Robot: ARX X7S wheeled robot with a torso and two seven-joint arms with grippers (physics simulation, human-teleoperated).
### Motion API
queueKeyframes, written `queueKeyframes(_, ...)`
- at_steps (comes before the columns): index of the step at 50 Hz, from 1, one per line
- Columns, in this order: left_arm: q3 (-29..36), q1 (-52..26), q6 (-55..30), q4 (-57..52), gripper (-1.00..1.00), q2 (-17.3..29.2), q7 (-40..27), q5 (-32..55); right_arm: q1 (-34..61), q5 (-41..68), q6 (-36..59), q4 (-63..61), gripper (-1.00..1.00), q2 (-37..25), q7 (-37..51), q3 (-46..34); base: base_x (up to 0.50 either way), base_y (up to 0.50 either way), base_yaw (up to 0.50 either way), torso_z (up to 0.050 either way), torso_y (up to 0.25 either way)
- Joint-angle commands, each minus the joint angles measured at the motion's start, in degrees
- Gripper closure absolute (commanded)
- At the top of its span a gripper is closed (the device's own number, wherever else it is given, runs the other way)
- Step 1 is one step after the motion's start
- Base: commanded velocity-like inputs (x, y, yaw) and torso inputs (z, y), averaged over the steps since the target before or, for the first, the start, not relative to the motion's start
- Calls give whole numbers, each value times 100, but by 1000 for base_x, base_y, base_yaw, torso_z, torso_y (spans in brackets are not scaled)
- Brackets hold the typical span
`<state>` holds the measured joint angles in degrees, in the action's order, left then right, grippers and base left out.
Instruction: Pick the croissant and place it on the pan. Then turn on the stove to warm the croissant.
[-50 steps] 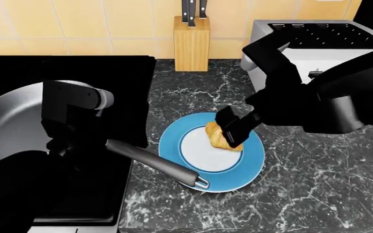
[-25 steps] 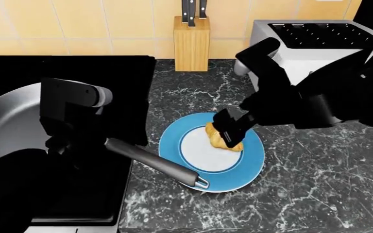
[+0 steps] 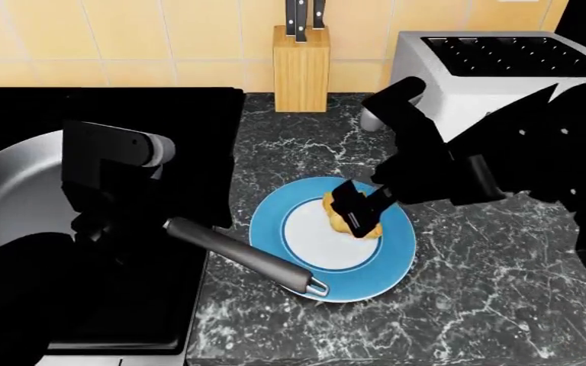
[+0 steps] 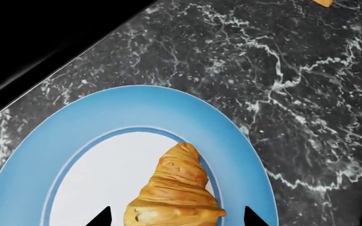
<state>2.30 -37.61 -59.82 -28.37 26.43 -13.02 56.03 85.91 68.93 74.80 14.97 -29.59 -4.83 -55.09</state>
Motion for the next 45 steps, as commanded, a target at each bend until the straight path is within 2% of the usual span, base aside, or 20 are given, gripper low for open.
queueKeyframes(1, 6, 0, 28, 31, -100, 10, 1, 36, -32, -176, -148, 216, -100, 89, -316, -226, 0, 0, 0, 0, 0)
queueKeyframes(42, 14, 47, 214, 151, -100, 88, 103, 104, -125, -210, -143, 623, -100, 249, -446, -461, 0, 0, 0, 0, 0)
queueKeyframes(43, 18, 45, 219, 154, -100, 88, 102, 101, -123, -216, -149, 622, 100, 247, -445, -465, 0, 0, 0, 0, 0)
queueKeyframes(45, 24, 39, 216, 158, -100, 88, 98, 109, -120, -227, -163, 592, 100, 232, -462, -481, 0, 0, 0, 0, 0)
